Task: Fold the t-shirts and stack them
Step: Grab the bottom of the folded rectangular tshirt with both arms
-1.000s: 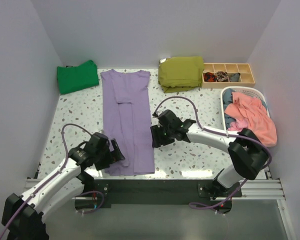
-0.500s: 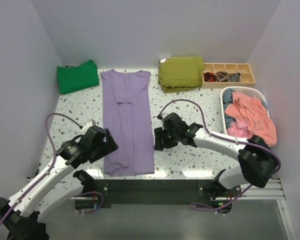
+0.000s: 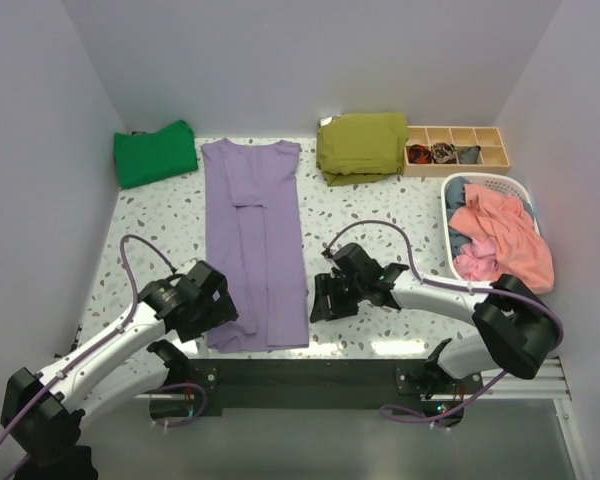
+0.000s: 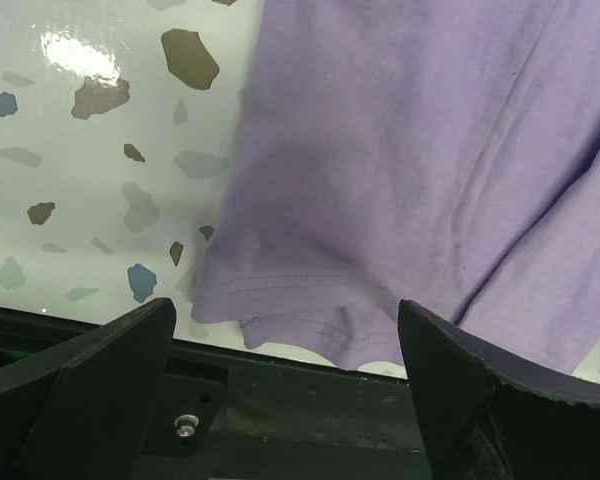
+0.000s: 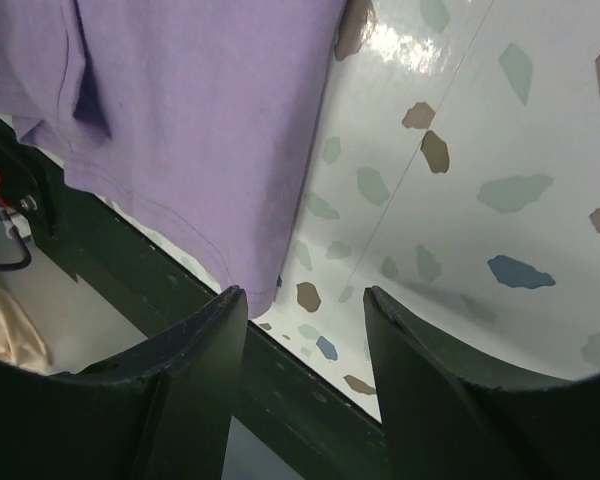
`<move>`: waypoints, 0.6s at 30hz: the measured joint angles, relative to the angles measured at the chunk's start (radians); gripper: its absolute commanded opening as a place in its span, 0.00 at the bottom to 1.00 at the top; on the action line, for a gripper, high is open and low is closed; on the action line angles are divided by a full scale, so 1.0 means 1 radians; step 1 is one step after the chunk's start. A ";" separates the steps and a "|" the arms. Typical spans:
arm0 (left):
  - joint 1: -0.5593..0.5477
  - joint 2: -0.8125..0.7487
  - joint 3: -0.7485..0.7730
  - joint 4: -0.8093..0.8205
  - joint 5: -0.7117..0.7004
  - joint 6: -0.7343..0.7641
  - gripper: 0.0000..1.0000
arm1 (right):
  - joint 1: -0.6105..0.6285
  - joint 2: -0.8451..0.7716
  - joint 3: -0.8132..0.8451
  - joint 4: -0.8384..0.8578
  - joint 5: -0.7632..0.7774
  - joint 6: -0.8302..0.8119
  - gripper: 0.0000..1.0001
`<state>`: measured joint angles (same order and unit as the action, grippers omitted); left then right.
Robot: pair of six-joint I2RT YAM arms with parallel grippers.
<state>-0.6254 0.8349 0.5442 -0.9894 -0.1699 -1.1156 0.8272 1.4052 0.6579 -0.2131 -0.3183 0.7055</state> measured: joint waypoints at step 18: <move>0.000 0.116 -0.087 0.138 0.126 0.027 0.95 | 0.158 0.095 0.015 0.045 0.010 0.103 0.54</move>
<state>-0.6250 0.9512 0.4576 -0.8513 -0.0437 -1.0885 0.9848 1.4998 0.6731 -0.1680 -0.3080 0.8082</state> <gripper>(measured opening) 0.981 0.542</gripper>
